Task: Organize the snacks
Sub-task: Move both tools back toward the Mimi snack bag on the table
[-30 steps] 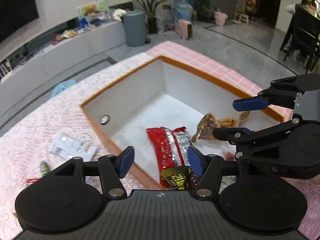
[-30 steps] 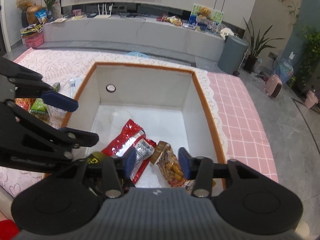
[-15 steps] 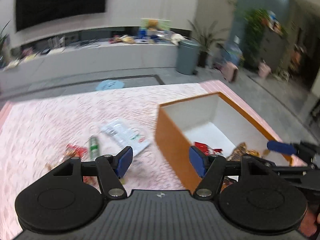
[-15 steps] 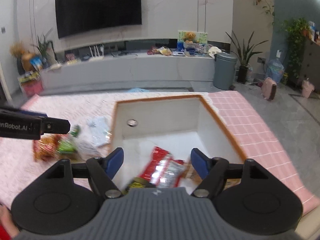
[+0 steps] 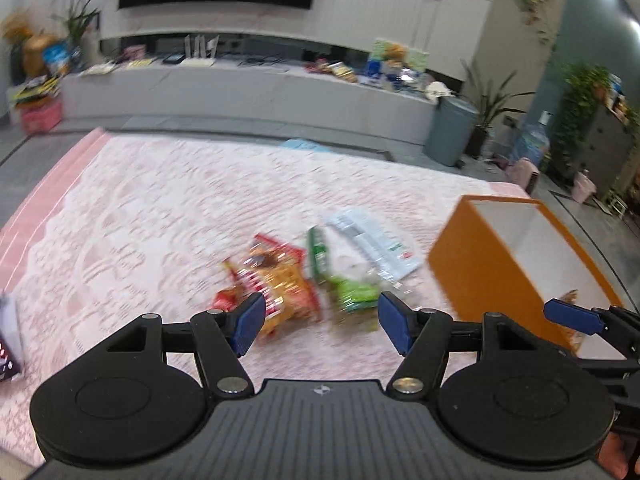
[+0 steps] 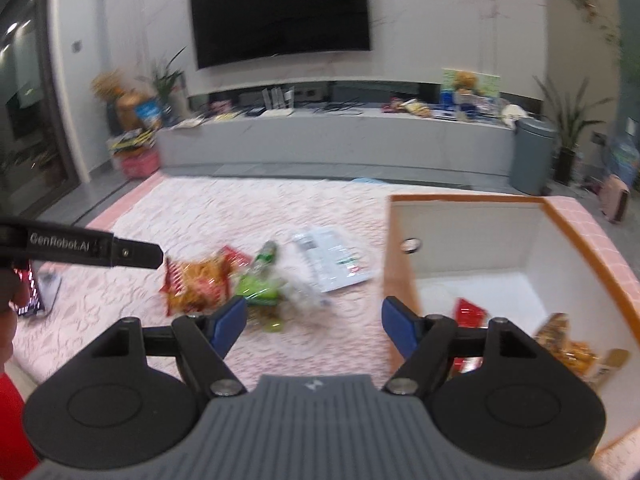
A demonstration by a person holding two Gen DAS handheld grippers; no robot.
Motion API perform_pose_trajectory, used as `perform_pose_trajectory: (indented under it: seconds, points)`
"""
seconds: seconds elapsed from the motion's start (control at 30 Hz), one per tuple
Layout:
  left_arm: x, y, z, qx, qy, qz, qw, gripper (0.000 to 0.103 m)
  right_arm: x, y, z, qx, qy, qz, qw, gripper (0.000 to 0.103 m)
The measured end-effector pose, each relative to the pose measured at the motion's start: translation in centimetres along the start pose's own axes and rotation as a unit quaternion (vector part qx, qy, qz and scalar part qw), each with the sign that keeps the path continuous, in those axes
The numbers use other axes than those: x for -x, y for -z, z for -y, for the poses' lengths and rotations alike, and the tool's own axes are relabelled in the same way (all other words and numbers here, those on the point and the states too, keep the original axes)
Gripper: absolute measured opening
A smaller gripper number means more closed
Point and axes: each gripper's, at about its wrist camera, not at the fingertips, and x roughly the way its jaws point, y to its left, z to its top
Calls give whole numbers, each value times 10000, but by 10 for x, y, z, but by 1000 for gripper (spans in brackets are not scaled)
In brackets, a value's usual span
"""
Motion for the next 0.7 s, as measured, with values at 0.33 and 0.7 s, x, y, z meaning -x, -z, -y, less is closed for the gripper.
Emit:
perform_pose_trajectory:
  seconds: [0.33, 0.7]
  points:
    - [-33, 10, -28, 75, -87, -252, 9996, 76, -51, 1, -25, 650, 67, -360, 9972, 72]
    - [-78, 9, -33, -45, -156, -228, 9996, 78, -111, 9, -36, 1709, 637, -410, 9824, 66]
